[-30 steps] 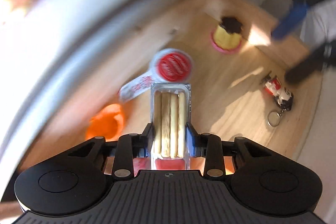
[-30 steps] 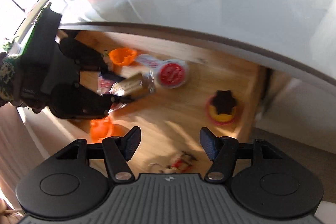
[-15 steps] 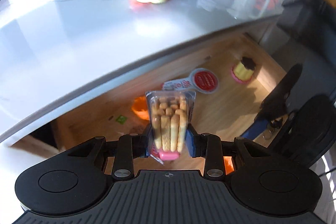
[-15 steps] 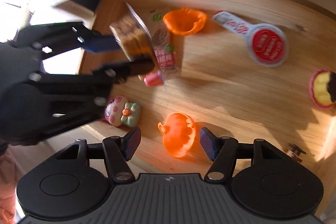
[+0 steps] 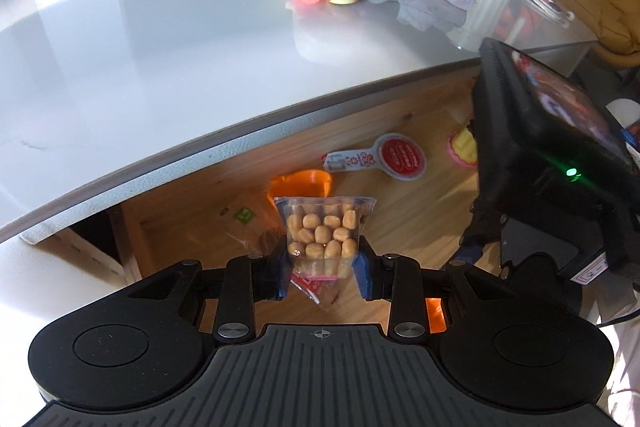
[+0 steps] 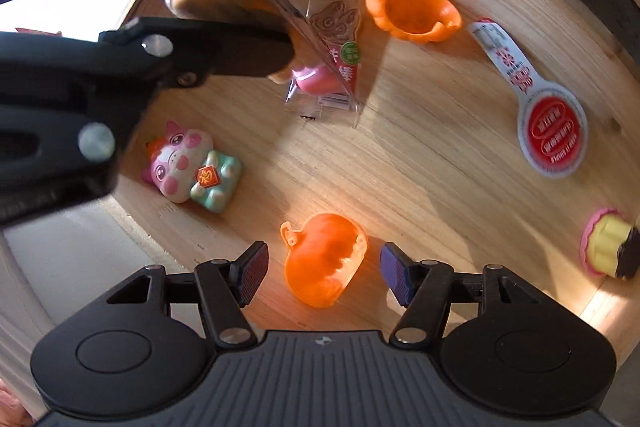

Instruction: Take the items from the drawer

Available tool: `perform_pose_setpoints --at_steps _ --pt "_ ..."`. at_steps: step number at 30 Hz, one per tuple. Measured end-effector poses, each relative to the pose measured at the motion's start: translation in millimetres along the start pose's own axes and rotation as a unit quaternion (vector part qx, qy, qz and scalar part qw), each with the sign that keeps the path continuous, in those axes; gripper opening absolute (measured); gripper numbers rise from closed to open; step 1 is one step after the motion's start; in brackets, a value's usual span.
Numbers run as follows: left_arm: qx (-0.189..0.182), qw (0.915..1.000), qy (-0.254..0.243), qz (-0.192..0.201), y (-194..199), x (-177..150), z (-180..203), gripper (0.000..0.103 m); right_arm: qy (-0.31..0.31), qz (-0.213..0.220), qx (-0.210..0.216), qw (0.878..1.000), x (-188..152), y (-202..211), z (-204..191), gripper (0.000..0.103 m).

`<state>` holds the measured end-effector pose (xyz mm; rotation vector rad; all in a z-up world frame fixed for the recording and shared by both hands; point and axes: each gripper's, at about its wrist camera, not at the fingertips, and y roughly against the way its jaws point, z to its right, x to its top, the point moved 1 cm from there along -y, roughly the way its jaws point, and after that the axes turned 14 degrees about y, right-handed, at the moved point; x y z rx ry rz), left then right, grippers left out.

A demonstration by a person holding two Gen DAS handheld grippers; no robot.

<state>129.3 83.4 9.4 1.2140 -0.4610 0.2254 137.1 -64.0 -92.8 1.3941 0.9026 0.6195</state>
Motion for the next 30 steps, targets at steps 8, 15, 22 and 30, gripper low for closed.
perform_pose_setpoints --at_steps 8,15,22,30 --pt "-0.001 0.9997 0.022 0.001 0 1 -4 0.035 -0.013 -0.030 0.021 0.999 6 -15 9 0.063" --pt "-0.002 0.9998 0.017 -0.001 -3 1 1 0.035 -0.019 -0.042 0.034 0.998 6 -21 16 0.056" --pt "-0.002 0.9999 0.016 -0.003 -3 2 2 0.035 -0.008 -0.026 0.029 0.999 3 -17 19 0.045" --pt "0.003 0.9999 0.009 -0.004 -1 1 2 0.035 -0.001 -0.003 0.017 1.000 -1 -6 26 0.045"
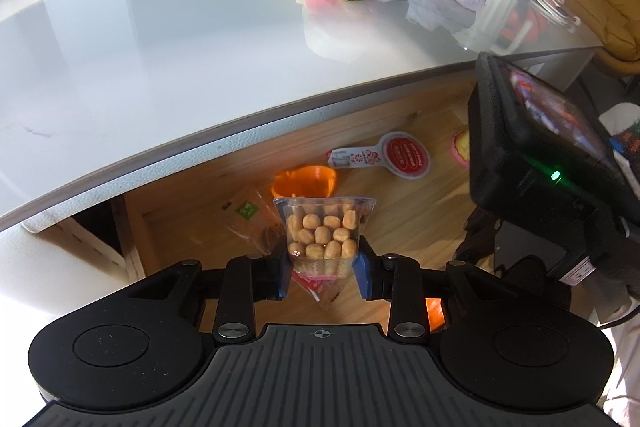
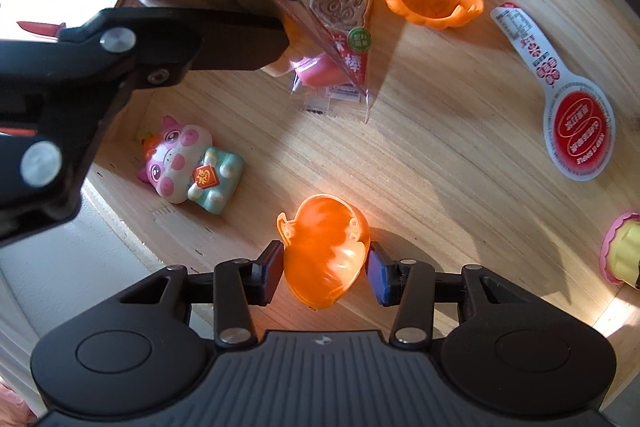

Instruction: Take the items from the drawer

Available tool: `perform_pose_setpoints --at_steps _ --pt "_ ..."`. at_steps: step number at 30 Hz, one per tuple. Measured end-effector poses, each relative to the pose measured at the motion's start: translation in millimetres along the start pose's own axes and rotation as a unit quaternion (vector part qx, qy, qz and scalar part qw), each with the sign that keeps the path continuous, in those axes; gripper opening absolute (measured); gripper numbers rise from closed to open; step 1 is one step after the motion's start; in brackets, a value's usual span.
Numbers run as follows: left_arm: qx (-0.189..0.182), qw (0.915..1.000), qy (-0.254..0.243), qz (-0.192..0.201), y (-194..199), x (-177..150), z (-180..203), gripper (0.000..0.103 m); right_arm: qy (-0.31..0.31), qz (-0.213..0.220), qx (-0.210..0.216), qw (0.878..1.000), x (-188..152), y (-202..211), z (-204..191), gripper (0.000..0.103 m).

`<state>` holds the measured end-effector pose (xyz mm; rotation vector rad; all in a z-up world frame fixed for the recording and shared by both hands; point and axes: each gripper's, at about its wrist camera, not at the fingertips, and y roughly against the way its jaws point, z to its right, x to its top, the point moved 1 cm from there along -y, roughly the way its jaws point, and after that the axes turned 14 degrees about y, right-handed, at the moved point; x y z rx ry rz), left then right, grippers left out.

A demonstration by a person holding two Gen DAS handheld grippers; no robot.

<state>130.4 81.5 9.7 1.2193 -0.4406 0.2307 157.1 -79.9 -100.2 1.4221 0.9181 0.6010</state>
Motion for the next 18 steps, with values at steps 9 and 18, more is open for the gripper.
perform_pose_setpoints --at_steps 9,18 --pt "0.004 0.9991 -0.038 -0.016 -5 -1 17 0.035 -0.007 0.048 -0.024 0.999 -22 23 21 0.045" --pt "0.004 0.9993 -0.031 -0.018 -7 -5 37 0.035 -0.024 0.143 -0.082 0.986 -77 60 30 0.044"
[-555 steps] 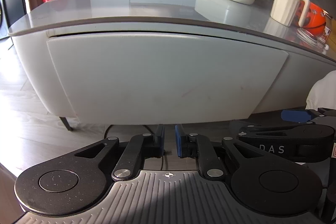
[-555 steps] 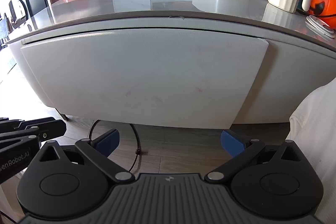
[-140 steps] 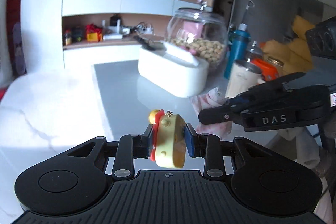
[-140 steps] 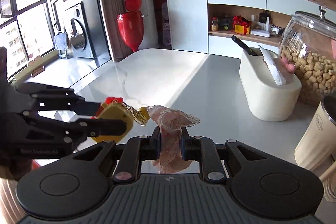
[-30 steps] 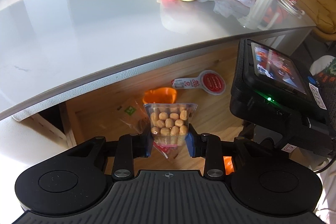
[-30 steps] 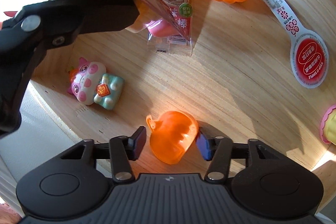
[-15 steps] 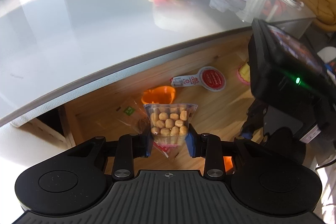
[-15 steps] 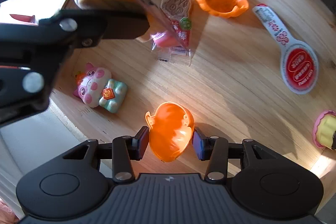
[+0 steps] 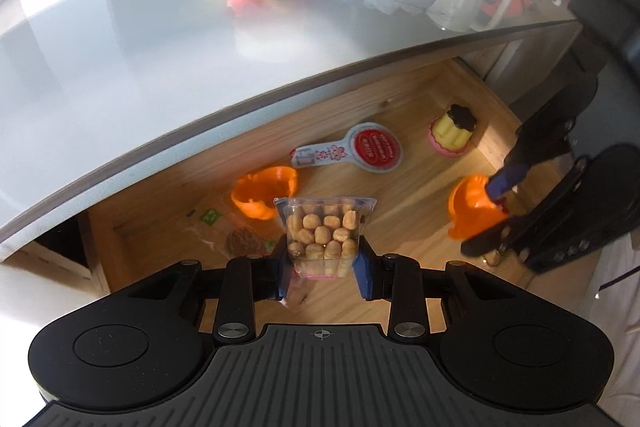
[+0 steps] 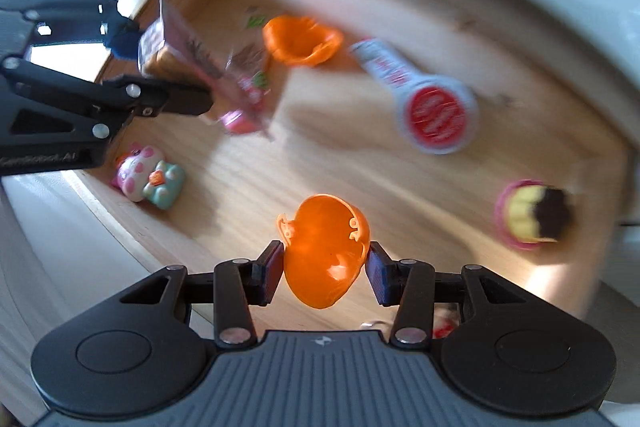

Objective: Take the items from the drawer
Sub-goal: 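Carry the peanut bag and orange pumpkin cup onto the countertop, opening both grippers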

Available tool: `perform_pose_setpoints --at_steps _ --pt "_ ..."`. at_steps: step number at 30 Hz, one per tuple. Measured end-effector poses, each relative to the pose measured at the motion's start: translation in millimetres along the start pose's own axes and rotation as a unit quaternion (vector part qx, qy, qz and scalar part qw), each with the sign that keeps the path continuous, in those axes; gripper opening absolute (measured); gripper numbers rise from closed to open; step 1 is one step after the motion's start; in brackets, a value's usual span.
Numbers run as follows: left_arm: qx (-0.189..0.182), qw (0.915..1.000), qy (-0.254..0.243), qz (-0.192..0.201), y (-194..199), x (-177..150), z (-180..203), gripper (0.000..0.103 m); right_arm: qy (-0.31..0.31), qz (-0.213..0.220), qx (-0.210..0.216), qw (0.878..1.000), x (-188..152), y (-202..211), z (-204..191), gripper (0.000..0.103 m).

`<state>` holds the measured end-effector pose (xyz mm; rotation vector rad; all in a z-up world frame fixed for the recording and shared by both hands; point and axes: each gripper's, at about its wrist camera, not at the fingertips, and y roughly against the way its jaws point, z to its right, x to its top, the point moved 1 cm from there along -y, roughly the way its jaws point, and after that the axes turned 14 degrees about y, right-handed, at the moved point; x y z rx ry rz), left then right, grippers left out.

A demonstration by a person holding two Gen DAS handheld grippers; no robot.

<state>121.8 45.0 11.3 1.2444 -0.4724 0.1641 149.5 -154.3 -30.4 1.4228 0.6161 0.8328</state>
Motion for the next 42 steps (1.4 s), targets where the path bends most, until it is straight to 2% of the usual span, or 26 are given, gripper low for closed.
perform_pose_setpoints --at_steps 6,11,13,15,17,20,23,25,27,29,33,35,39,42 --pt "-0.010 0.9997 -0.009 -0.023 -1 -9 38 0.035 -0.042 0.054 0.000 0.998 -25 28 23 0.044" --pt "-0.015 0.9999 -0.008 0.003 29 0 58 0.035 -0.055 0.088 -0.008 0.995 -38 44 28 0.044" --pt "-0.021 0.9993 -0.007 0.031 53 14 66 0.035 -0.055 0.112 -0.008 0.992 -38 60 31 0.044" --pt "-0.029 0.9966 -0.005 0.077 84 34 74 0.035 -0.054 0.152 -0.008 0.987 -33 88 38 0.044" --pt "-0.028 0.9914 0.000 0.128 113 57 78 0.035 -0.050 0.202 -0.025 0.978 -21 124 46 0.044" --pt "-0.001 0.9808 0.015 0.194 139 93 77 0.035 -0.038 0.274 -0.062 0.959 1 171 57 0.044" --pt "0.045 0.9732 0.052 0.219 133 121 60 0.035 -0.030 0.311 -0.090 0.945 26 185 64 0.044" --pt "0.076 0.9703 0.072 0.218 120 132 41 0.035 -0.034 0.309 -0.087 0.947 41 175 68 0.044" --pt "0.094 0.9704 0.096 0.201 104 137 20 0.035 -0.035 0.294 -0.075 0.952 55 150 71 0.044" --pt "0.099 0.9704 0.122 0.184 86 135 -1 0.036 -0.033 0.275 -0.076 0.958 67 124 72 0.044" --pt "0.095 0.9677 0.155 0.175 70 131 -31 0.036 -0.020 0.243 -0.096 0.965 84 87 70 0.044" --pt "0.097 0.9679 0.154 0.173 62 134 -38 0.036 -0.008 0.241 -0.110 0.964 92 80 67 0.041" --pt "0.114 0.9676 0.148 0.169 38 145 -40 0.036 0.017 0.233 -0.136 0.963 106 78 58 0.041" --pt "0.110 0.9685 0.148 0.167 41 133 -39 0.036 0.024 0.235 -0.135 0.962 99 84 56 0.043"
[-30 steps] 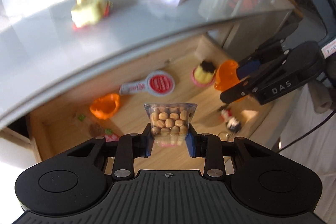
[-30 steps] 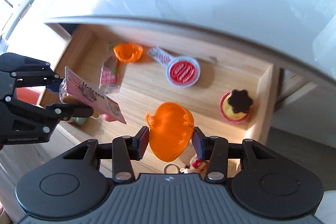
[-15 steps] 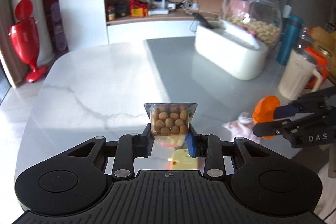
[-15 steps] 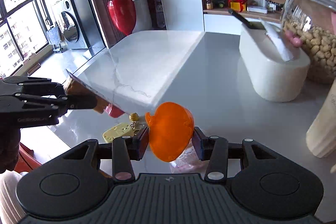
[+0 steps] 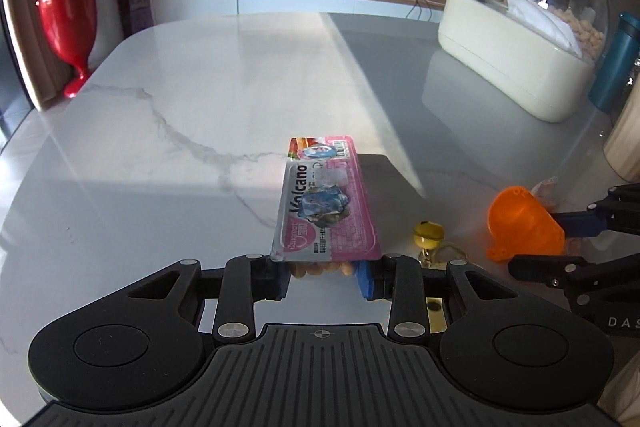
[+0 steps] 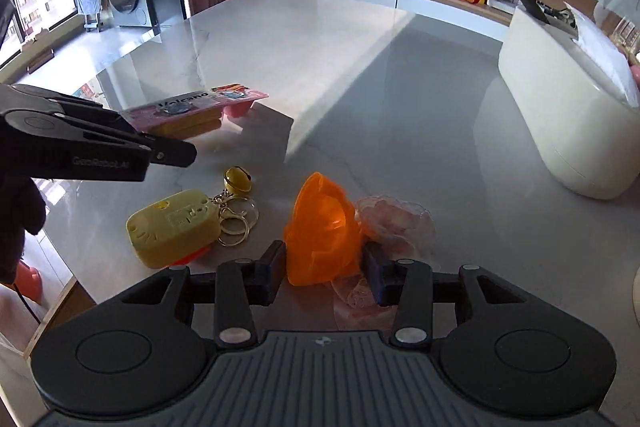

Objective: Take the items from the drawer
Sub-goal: 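Carry the peanut bag and orange pumpkin cup onto the countertop, opening both grippers, then grasp a second orange pumpkin cup with the left gripper while the right gripper reaches into the drawer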

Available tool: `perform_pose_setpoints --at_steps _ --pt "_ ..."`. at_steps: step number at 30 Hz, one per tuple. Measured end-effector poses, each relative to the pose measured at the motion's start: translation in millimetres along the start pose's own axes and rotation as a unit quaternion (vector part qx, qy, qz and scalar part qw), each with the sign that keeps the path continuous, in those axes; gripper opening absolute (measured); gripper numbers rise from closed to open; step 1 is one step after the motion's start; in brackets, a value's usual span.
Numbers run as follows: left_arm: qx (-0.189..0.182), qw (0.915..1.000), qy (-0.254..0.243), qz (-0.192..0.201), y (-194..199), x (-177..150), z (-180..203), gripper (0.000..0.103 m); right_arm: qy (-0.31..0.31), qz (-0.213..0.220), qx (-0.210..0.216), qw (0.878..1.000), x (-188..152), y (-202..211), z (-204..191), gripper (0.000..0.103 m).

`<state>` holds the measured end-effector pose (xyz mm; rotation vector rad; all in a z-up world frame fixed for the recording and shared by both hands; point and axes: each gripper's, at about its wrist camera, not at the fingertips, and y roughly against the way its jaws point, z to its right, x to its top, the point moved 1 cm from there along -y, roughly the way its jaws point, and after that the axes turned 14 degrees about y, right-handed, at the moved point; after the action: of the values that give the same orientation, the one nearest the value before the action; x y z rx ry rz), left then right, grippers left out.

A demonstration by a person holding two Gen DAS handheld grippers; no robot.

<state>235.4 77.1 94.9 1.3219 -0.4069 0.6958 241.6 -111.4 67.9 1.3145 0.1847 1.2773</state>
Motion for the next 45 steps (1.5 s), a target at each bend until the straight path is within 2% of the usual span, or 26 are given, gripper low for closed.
perform_pose_setpoints --at_steps 3,6,10,13,15,20,25,29,31,34,36,40,45 --pt "-0.014 0.9998 0.007 -0.008 18 -12 -6 0.036 -0.011 0.007 0.015 1.000 -5 8 3 0.051" --pt "-0.021 0.9996 0.010 -0.013 38 -24 -11 0.036 -0.025 0.020 0.021 0.999 -9 20 6 0.051" --pt "-0.013 0.9996 0.012 -0.023 54 -33 -16 0.036 -0.026 0.038 0.023 0.999 -11 37 5 0.051" --pt "-0.018 0.9960 0.034 -0.080 54 -34 -18 0.036 -0.025 0.040 0.025 0.999 -11 48 3 0.052" --pt "-0.031 0.9943 0.044 -0.092 60 -37 -17 0.036 -0.024 0.041 0.023 0.999 -14 55 3 0.052" --pt "-0.032 0.9958 0.024 -0.082 76 -46 -8 0.036 -0.024 0.042 0.024 0.999 -30 76 1 0.053" --pt "-0.035 0.9954 0.009 -0.088 81 -61 -5 0.036 -0.017 0.029 0.030 0.999 -55 86 -4 0.054" --pt "-0.035 0.9929 -0.046 -0.104 75 -86 -5 0.036 -0.011 0.009 0.042 0.999 -80 86 -10 0.055" --pt "-0.032 0.9877 -0.090 -0.124 66 -102 -2 0.036 -0.013 -0.009 0.064 0.998 -95 80 -14 0.057" --pt "-0.026 0.9708 -0.163 -0.174 46 -126 8 0.036 -0.010 -0.041 0.083 0.996 -116 63 -25 0.058" --pt "-0.020 0.9606 -0.204 -0.187 34 -139 14 0.036 -0.004 -0.060 0.084 0.995 -127 50 -33 0.058" --pt "-0.026 0.9461 -0.262 -0.189 18 -151 19 0.036 0.034 -0.075 0.063 0.995 -140 35 -51 0.057" --pt "-0.043 0.9369 -0.315 -0.146 6 -155 22 0.036 0.066 -0.071 0.056 0.994 -146 28 -59 0.057"
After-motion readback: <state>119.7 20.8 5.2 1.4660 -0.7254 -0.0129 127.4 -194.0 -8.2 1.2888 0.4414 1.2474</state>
